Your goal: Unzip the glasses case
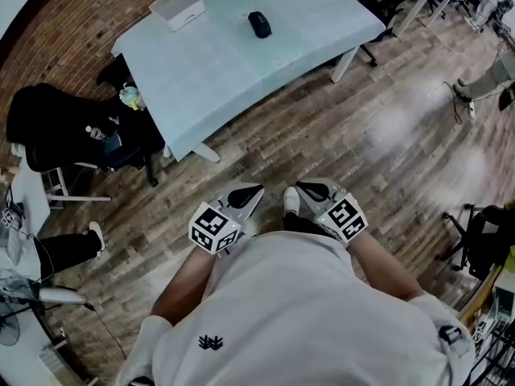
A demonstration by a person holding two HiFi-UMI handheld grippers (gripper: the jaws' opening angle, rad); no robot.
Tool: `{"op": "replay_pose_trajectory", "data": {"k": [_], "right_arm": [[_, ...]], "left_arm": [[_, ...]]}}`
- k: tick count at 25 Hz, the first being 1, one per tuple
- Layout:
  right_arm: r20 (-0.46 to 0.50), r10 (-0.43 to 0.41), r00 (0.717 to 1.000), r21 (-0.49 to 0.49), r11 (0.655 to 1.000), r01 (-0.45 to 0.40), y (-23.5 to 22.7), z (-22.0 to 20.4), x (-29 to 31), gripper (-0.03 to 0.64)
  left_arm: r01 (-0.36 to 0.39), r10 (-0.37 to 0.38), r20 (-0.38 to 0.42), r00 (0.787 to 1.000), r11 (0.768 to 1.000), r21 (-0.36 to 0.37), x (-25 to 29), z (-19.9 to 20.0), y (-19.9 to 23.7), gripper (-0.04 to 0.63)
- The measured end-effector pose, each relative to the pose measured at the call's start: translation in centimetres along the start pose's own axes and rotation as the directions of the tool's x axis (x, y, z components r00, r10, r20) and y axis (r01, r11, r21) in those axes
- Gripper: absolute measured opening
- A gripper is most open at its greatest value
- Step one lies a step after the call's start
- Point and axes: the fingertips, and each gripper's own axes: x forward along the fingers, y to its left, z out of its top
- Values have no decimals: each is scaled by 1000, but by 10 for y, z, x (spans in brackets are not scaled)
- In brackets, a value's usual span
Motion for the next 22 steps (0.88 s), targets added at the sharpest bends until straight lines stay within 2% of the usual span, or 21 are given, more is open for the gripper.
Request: {"op": "replay_pose_trajectory", "data": {"k": [4,9,13,18,22], "right_arm": [[12,20,1000,-12,1000,-20,-67,11,-1,0],[-11,62,998,-18,998,-62,-134,3,2,0],[-4,74,997,25,997,-73,-165,6,15,1],[-2,78,997,37,996,-78,-204,18,49,2],[-15,46,999,42,998,-45,-244,34,71,3]], "left_arm": [[-21,21,0,1000,999,39,57,45,27,54],[-65,65,13,998,997,47,115,80,52,54],[-81,81,-12,997,996,30,133,90,73,54],[-87,87,-23,996,996,16,152,98,124,54],[-74,74,-9,997,997,14,176,117,170,54]]}}
